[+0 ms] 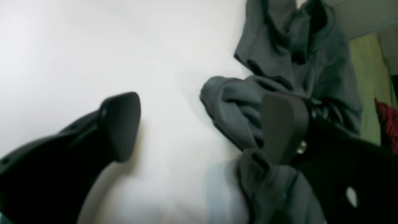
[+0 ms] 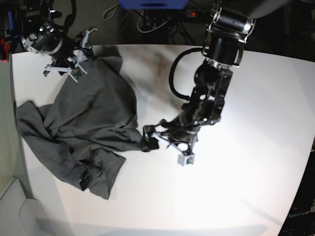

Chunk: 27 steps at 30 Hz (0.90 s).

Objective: Layout the t-shirt on the table in an organized manner, then fold the t-shirt properly
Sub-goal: 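Grasp the t-shirt edge with the left gripper and pull it outward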

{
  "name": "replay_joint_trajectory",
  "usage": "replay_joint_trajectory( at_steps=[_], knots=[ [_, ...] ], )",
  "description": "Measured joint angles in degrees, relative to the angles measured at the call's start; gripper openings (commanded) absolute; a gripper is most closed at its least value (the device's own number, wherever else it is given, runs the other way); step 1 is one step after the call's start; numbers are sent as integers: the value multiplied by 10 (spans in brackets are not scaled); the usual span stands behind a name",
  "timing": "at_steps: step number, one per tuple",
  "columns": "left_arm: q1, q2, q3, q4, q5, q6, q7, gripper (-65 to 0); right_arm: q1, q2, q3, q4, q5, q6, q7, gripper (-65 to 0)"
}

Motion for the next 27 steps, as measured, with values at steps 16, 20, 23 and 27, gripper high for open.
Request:
replay_joint_trajectory(
  at_steps=[16,20,23,27],
  knots=[
    [-41,24,75,-136,-4,-4,-98,-264,0,-2,0,0,0,0,0,-369],
    [-68,37,72,-190,-6,-10,-112,-358,2,-1,0,0,0,0,0,-369],
    [-83,56,75,-231,-4,-2,-154,-391,3,-2,0,0,0,0,0,-369],
    [-87,58,75,-245,-6,-7,-160,-485,3,-2,0,0,0,0,0,-369]
  ],
)
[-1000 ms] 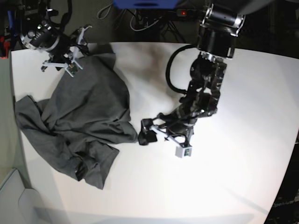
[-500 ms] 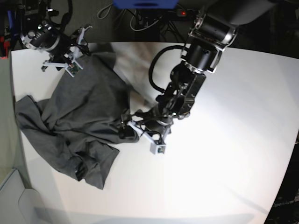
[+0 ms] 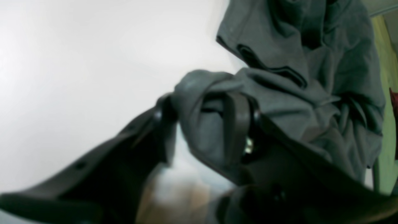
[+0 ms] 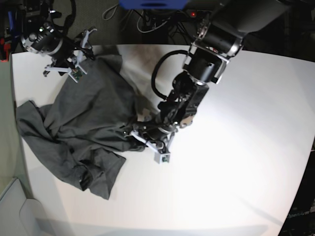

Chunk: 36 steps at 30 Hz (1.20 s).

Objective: Layout the t-shirt on the table in an organized manner, then fold the t-shirt properly
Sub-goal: 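Grasp the t-shirt edge with the left gripper and pull it outward, then grasp the t-shirt with the right gripper and pull it outward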

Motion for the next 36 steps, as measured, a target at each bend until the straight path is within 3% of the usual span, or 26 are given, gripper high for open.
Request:
replay_joint_trajectory(
  at_steps=[3,8,11,20,28,36],
  knots=[
    [-2,-6,0,0,1,5,9,-650,0,0,0,0,0,0,0,-369],
    [-8,-40,-1,9,-5,-3,28,-649,1,0,0,0,0,0,0,-369],
    [-9,-87,0,58,-2,5,81,-645,2,-8,0,0,0,0,0,-369],
    [-32,-227,-2,182,0,7,152,-645,16,-43,33,5,0,0,-7,-369],
    [-26,-330,0,221,0,5,169,-644,20,-42,33,24,0,0,-2,-369],
    [-4,-392,1,242,-1,3,172,-642,46,-44,31,24,0,0,-8,-366]
  ],
)
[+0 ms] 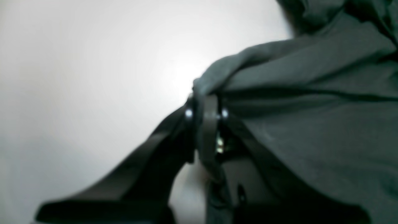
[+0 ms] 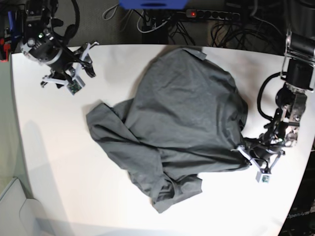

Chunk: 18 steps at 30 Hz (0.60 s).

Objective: Layout the t-shirt on the table in an organized manner, then fold the t-shirt properly
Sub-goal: 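Grasp the t-shirt with the right gripper and pull it outward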

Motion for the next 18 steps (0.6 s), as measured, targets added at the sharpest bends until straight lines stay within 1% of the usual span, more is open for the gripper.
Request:
replay_joint_trajectory(
  at_steps=[2,3,5,6,8,11,13,14,16,17,18],
  knots=[
    [2,-14,0,7,-1,1,-3,-641,21,-16,2,0,-2,0,-1,-366],
    [5,-21,0,14,0,1,-4,-640,35,-23,2,0,1,0,-10,-366],
    [13,-35,0,29,-7,0,-6,-628,67,-26,-1,0,3,3,-36,-366],
    [17,-42,1,33,-7,0,-4,-605,86,-26,-1,0,2,3,-60,-366],
    [24,-53,1,40,-4,2,-2,-528,126,-33,-7,-2,-7,1,-99,-366],
    [35,-61,0,46,-5,2,-7,-378,193,-43,-21,-4,2,3,-140,-366],
    [43,-62,1,47,-6,1,-7,-275,232,-49,-43,-4,-2,2,-158,-365],
    [48,-62,0,47,-3,2,-6,-235,245,-55,-53,-4,-3,2,-160,-365],
    [63,-60,-8,47,-1,1,-3,-172,269,-62,-88,-10,2,2,-158,-365],
    [72,-58,-25,48,-2,-8,-1,-152,282,-63,-111,-24,3,2,-156,-361],
    [80,-57,-45,48,-4,-10,0,-138,293,-64,-128,-41,3,2,-159,-351]
  ],
)
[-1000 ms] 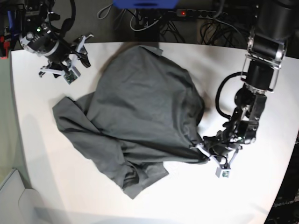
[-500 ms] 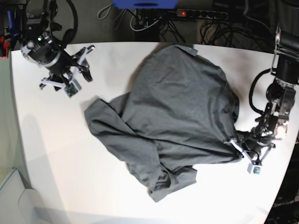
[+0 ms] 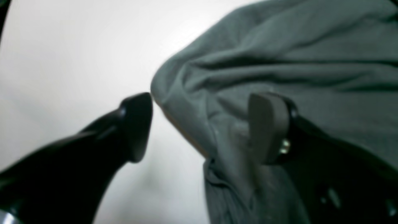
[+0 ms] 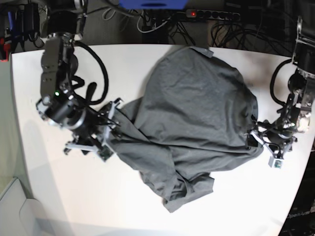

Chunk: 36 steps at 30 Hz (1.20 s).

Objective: Layout the t-shirt on the table in an organized manner, then fold the t-shirt properly
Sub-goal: 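Grasp the t-shirt with the right gripper and pull it outward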

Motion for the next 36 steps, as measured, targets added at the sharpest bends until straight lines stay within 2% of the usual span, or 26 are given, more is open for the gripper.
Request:
replay_joint_trajectory(
  at_steps=[5,8,12,17,21,30,36],
  knots=[
    [38,-6,-126,23,1,10,-2,-131,41,-11,-48,-108,0,0,6,-283],
    [63,2,-169,55,2,11,43,-131,55,-10,-52,-171,-7,0,68,-274],
    [79,67,-193,108,2,4,86,-132,76,-10,-53,-236,0,0,173,-274],
    [79,144,-193,116,7,10,114,-132,111,-9,-53,-323,-7,0,220,-274],
    [85,189,-195,96,6,11,115,-132,120,-11,-54,-386,-5,0,277,-274],
    [101,193,-194,14,8,9,66,-132,145,-9,-54,-501,-9,0,382,-274],
    [99,192,-195,-1,6,3,52,-132,177,-7,-54,-580,-9,-3,419,-275]
  ],
)
